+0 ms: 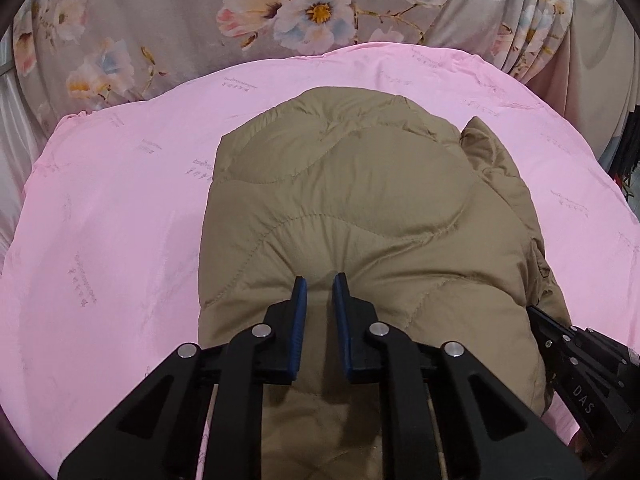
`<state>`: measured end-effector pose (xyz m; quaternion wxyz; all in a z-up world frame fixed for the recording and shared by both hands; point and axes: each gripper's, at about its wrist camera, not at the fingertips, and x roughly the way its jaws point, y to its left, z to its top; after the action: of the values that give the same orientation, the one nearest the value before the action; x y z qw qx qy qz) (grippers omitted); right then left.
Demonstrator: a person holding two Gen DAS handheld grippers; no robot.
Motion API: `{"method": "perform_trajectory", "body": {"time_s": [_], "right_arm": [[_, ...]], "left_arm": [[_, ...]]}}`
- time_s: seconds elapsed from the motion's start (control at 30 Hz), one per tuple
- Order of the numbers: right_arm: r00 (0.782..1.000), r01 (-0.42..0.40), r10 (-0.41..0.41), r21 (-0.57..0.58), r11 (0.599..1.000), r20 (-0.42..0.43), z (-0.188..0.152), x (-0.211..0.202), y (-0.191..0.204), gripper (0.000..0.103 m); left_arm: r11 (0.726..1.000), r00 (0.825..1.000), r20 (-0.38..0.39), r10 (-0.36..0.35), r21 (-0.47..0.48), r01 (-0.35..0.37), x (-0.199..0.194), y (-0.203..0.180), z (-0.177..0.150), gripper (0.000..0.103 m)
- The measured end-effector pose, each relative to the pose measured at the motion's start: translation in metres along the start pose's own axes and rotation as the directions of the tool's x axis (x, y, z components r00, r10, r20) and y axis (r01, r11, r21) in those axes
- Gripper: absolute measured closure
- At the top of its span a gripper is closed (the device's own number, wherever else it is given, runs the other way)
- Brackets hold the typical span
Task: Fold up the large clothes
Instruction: 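Fold the jacket bundle over with the right tool and press it down, then grasp the khaki jacket bundle edges with both tools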
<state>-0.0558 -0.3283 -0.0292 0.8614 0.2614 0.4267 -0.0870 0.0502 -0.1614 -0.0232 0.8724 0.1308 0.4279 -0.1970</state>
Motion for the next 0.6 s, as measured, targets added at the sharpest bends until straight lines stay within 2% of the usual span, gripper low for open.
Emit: {"method": "perform_trajectory", "body": {"time_s": [0.27, 0.6], "right_arm": [[0.998, 0.036, -0.034, -0.037, 0.999, 0.052, -0.011, 0.004, 0.006, 0.103], [0.998, 0.030, -0.028, -0.032, 0.999, 0.058, -0.011, 0.007, 0.003, 0.103]], "left_arm": [[0.999, 0.999, 0.011, 0.046, 0.018, -0.047, 0.006, -0.008, -0.007, 0.090], [0.996, 0.995, 0.040, 0.087, 0.033, -0.089, 0.010, -0.014, -0.013, 0.090]]}}
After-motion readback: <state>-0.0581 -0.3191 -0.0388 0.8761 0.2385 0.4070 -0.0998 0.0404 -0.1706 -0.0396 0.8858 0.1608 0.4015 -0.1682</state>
